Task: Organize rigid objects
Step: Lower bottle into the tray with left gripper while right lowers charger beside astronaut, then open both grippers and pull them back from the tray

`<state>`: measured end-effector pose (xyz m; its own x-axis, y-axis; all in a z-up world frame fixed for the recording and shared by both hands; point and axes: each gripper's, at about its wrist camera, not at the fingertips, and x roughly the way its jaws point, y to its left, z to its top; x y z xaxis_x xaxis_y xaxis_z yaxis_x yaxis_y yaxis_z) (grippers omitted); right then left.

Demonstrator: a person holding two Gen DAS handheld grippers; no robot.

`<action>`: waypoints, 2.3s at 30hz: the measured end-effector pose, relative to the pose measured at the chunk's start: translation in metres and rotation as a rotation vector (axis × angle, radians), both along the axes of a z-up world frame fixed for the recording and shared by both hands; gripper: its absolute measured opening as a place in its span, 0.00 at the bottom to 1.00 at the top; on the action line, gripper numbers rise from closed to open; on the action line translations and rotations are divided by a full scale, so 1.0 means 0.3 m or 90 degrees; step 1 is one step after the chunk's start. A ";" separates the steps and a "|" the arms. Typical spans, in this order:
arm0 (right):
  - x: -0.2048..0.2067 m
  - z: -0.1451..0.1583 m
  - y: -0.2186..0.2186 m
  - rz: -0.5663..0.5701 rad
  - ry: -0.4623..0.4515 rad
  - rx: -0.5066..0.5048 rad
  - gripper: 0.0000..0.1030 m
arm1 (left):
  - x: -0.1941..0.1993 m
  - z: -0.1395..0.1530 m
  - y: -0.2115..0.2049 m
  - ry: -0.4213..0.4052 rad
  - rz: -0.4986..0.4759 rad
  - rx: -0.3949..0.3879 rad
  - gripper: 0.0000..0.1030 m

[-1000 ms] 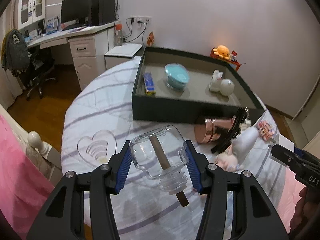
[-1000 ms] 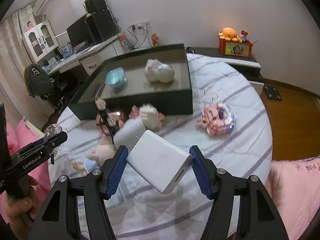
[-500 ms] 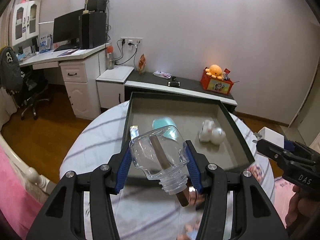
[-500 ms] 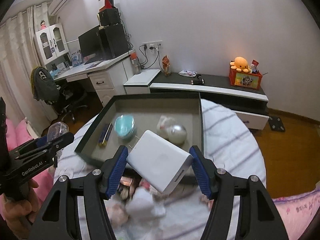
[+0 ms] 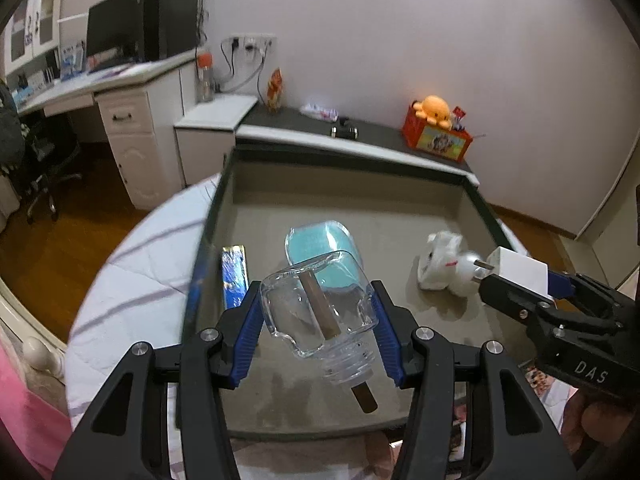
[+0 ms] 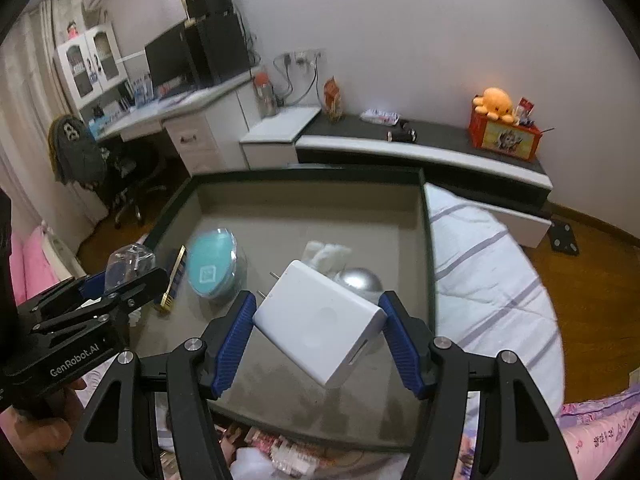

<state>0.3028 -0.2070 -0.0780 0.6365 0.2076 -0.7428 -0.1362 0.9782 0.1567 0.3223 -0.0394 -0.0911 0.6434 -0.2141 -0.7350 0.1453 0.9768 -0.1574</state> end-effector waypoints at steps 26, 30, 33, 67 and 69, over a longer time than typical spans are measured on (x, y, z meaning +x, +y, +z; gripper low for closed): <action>-0.126 0.034 -0.015 -0.043 -0.028 -0.007 1.00 | -0.222 0.113 0.141 -0.083 0.070 0.021 1.00; -0.202 0.077 -0.040 -0.061 -0.047 0.008 1.00 | -0.293 0.141 0.135 -0.095 0.074 0.034 1.00; -0.281 0.116 -0.047 -0.072 -0.065 0.008 1.00 | -0.347 0.156 0.125 -0.096 0.078 0.049 1.00; -0.874 0.144 -0.019 -0.110 -0.125 0.007 1.00 | -0.854 0.223 0.096 -0.134 0.087 0.051 1.00; -0.879 0.142 -0.017 -0.112 -0.124 0.006 1.00 | -0.851 0.220 0.092 -0.132 0.084 0.052 1.00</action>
<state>0.0390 -0.2123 -0.0353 0.7942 0.0877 -0.6014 0.0071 0.9881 0.1534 0.0669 -0.0117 -0.0250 0.8009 -0.0634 -0.5955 0.0364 0.9977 -0.0572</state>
